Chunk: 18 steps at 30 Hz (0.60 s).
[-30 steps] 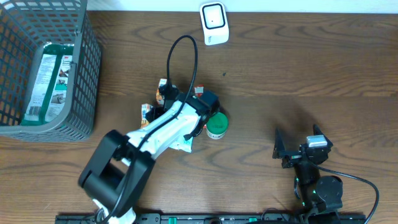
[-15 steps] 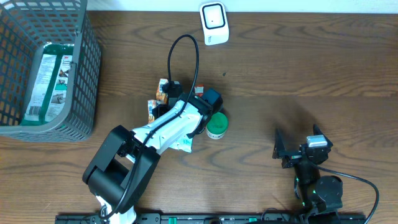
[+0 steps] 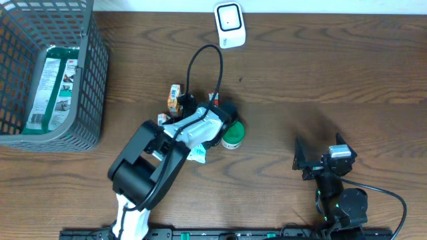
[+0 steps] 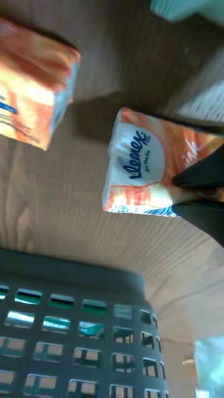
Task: Scan the item barcode
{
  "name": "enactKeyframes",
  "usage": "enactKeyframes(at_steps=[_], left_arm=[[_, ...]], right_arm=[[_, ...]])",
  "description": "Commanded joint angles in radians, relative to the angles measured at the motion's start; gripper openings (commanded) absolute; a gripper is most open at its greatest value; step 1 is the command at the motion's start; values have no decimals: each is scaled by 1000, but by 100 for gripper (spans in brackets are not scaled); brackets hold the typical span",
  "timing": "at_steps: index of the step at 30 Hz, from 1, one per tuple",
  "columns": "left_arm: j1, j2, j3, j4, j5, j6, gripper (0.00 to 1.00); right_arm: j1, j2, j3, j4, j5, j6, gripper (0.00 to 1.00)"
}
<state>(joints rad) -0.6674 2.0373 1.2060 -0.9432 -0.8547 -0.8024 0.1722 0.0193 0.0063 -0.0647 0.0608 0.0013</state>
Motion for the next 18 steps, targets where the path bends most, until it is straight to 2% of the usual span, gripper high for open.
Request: enactKeyframes(at_steps=[1,18], left_arm=[[8,7,-10,-10,-21,8,7],[7,6,27,-35,89,15,8]], right_arm=[[-4,-2,-1,-3,10,17,99],[-4,-2,-1,-4,10,17,99]])
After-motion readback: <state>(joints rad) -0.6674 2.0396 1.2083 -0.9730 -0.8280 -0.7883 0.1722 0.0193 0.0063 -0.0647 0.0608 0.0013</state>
